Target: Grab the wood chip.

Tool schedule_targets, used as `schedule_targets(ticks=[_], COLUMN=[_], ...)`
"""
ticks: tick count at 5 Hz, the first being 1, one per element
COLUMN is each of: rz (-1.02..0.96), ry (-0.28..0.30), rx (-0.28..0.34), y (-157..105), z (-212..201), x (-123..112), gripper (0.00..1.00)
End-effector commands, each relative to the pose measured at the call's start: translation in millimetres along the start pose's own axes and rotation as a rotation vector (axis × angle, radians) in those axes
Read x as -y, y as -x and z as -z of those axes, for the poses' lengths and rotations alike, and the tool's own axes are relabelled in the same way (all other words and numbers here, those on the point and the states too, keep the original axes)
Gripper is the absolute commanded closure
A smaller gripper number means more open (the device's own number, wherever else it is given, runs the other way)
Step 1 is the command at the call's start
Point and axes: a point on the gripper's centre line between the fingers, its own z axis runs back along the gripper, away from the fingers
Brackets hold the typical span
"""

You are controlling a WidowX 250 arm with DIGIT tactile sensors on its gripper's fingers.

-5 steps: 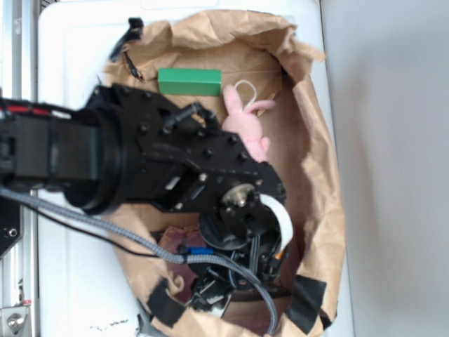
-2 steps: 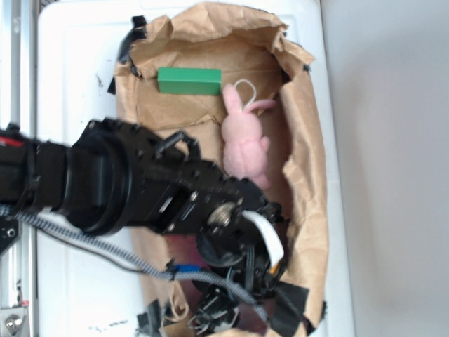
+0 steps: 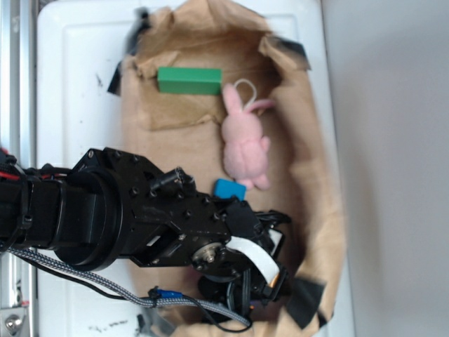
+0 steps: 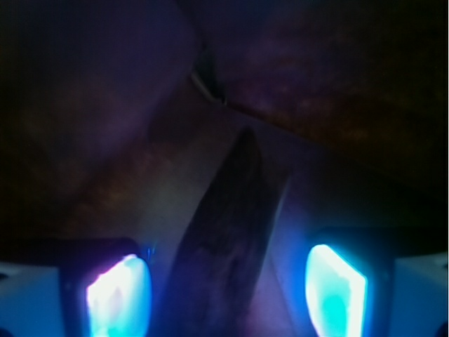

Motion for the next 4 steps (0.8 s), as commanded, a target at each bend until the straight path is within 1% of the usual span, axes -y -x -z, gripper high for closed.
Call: schedule_targets(ticks=[1, 2, 3, 4], rz=[-0.092, -0.186, -0.272, -0.291], ry=[0.092, 0.063, 0.025, 0.043], rx=[-0.035, -0.048, -0.050, -0.073], y=[-24, -35, -39, -36], z=[-25, -49, -86, -114], x=[-5, -19, -40, -56], gripper=[1.00, 1.00, 1.00, 1.00])
